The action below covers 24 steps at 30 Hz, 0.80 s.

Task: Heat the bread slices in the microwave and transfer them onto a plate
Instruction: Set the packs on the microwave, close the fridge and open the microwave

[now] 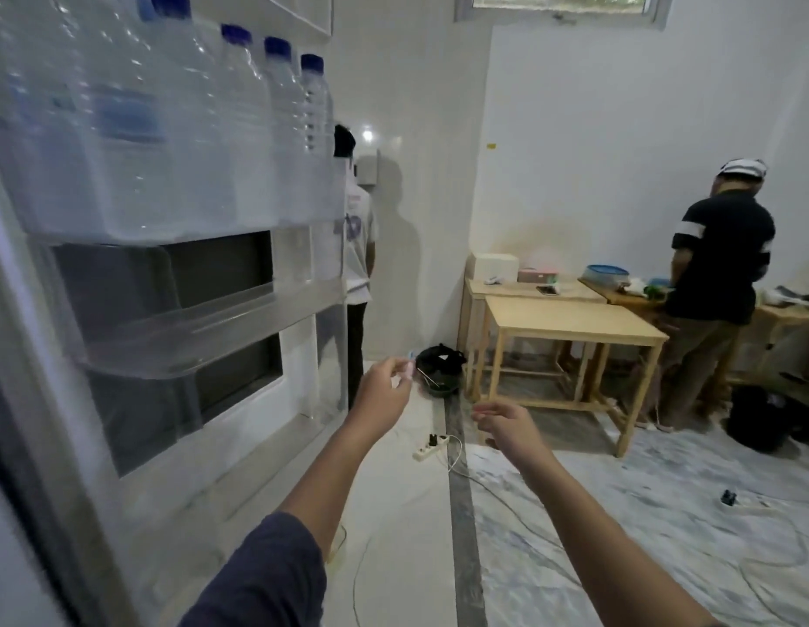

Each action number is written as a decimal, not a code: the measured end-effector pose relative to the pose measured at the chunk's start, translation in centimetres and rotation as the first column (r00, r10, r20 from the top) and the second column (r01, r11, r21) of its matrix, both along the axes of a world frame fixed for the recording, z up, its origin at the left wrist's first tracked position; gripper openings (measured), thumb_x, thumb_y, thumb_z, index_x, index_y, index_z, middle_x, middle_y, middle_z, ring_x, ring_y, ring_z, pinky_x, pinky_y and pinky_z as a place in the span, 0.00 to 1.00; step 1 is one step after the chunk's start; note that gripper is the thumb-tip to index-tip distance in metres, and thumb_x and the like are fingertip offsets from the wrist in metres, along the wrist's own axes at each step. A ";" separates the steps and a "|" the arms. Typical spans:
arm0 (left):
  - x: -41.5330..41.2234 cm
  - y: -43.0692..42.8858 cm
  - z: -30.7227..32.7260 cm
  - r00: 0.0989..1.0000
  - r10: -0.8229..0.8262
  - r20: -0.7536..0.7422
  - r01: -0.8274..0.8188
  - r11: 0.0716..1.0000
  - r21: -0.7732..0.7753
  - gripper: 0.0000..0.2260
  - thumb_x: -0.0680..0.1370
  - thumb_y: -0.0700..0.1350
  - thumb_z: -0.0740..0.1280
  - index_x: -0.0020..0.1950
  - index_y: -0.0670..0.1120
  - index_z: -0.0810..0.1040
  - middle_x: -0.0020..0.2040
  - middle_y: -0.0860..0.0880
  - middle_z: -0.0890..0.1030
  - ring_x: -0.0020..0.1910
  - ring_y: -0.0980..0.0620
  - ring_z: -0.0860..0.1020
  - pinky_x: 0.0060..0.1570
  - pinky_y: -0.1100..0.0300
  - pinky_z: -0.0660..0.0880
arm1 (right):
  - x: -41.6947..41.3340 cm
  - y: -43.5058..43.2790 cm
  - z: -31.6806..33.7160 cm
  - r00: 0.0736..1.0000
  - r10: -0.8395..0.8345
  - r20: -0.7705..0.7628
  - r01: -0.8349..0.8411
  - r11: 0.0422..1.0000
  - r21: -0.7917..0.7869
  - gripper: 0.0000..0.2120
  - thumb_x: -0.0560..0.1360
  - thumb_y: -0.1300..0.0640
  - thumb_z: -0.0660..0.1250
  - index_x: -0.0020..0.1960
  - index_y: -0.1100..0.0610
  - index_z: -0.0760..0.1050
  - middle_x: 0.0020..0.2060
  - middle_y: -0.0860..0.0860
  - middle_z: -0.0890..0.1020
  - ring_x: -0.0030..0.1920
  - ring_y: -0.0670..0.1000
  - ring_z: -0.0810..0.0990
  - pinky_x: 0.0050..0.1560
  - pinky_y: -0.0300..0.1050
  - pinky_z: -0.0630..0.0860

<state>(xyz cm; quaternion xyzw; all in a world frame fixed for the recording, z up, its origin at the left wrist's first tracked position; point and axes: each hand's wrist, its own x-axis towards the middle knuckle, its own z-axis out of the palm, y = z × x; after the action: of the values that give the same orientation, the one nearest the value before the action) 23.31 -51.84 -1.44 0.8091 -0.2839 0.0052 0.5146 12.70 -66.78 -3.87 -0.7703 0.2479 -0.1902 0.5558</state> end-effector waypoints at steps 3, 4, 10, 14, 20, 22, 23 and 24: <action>3.8 -2.3 0.1 0.997 0.054 0.052 -0.057 0.997 0.060 0.14 0.78 0.42 0.60 0.64 0.43 0.73 0.63 0.46 0.75 0.63 0.49 0.72 0.60 0.62 0.66 | 5.0 -3.0 -0.2 0.998 0.067 -0.009 -0.067 0.998 0.024 0.10 0.76 0.65 0.61 0.55 0.60 0.77 0.52 0.56 0.80 0.49 0.51 0.77 0.46 0.44 0.73; 5.2 -2.8 0.2 0.995 0.075 0.069 -0.081 0.993 0.085 0.15 0.78 0.41 0.60 0.65 0.43 0.72 0.64 0.46 0.74 0.64 0.49 0.72 0.62 0.60 0.66 | 7.0 -3.8 -0.4 0.996 0.090 -0.015 -0.089 0.995 0.033 0.10 0.76 0.65 0.61 0.54 0.59 0.77 0.52 0.56 0.80 0.47 0.51 0.77 0.45 0.44 0.74; 13.4 -5.5 2.9 0.932 0.133 0.338 -0.217 0.950 0.226 0.17 0.79 0.41 0.57 0.68 0.42 0.68 0.65 0.46 0.72 0.65 0.48 0.69 0.65 0.55 0.66 | 18.7 -6.2 -0.5 0.960 0.279 0.004 -0.279 0.958 0.063 0.10 0.77 0.66 0.59 0.54 0.58 0.76 0.50 0.54 0.79 0.50 0.52 0.76 0.41 0.41 0.72; 18.1 -7.5 5.5 0.842 0.123 0.525 -0.323 0.895 0.308 0.15 0.78 0.39 0.57 0.64 0.41 0.71 0.61 0.43 0.75 0.61 0.46 0.71 0.61 0.54 0.68 | 26.1 -7.2 0.1 0.930 0.369 0.003 -0.367 0.926 0.091 0.10 0.76 0.65 0.59 0.53 0.58 0.77 0.51 0.55 0.80 0.51 0.52 0.77 0.42 0.43 0.73; 23.6 -8.9 8.8 0.626 0.003 0.780 -0.586 0.661 0.468 0.10 0.62 0.32 0.65 0.42 0.39 0.78 0.40 0.41 0.81 0.42 0.41 0.80 0.53 0.51 0.75 | 34.5 -6.3 1.9 0.853 0.514 0.090 -0.522 0.841 0.140 0.11 0.78 0.64 0.58 0.57 0.61 0.75 0.50 0.54 0.79 0.52 0.53 0.77 0.47 0.43 0.73; 25.3 -9.1 8.9 0.575 -0.034 0.817 -0.674 0.546 0.497 0.11 0.59 0.34 0.68 0.40 0.42 0.80 0.38 0.44 0.82 0.42 0.45 0.81 0.54 0.52 0.76 | 37.0 -5.4 2.2 0.810 0.571 0.138 -0.586 0.796 0.152 0.10 0.79 0.63 0.58 0.56 0.60 0.76 0.50 0.54 0.80 0.54 0.54 0.77 0.49 0.45 0.73; 25.8 -9.2 9.0 0.534 -0.044 0.844 -0.739 0.461 0.491 0.11 0.61 0.37 0.69 0.42 0.43 0.81 0.40 0.46 0.83 0.46 0.47 0.81 0.57 0.52 0.75 | 38.2 -4.9 2.4 0.773 0.608 0.181 -0.633 0.758 0.159 0.10 0.79 0.62 0.57 0.55 0.59 0.75 0.49 0.54 0.80 0.54 0.54 0.77 0.49 0.45 0.74; 26.2 -9.4 8.9 0.497 -0.048 0.866 -0.797 0.369 0.478 0.12 0.65 0.40 0.68 0.48 0.44 0.81 0.46 0.46 0.83 0.52 0.48 0.80 0.62 0.53 0.72 | 39.1 -4.2 3.0 0.739 0.639 0.214 -0.671 0.725 0.152 0.10 0.79 0.62 0.56 0.55 0.59 0.75 0.48 0.53 0.80 0.53 0.54 0.78 0.47 0.44 0.75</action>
<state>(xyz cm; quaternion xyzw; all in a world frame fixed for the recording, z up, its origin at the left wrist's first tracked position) 49.50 -61.29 7.47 0.9016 -0.2093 0.3439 -0.1585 51.75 -71.02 -0.82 -0.7257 -0.0628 -0.0085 0.6851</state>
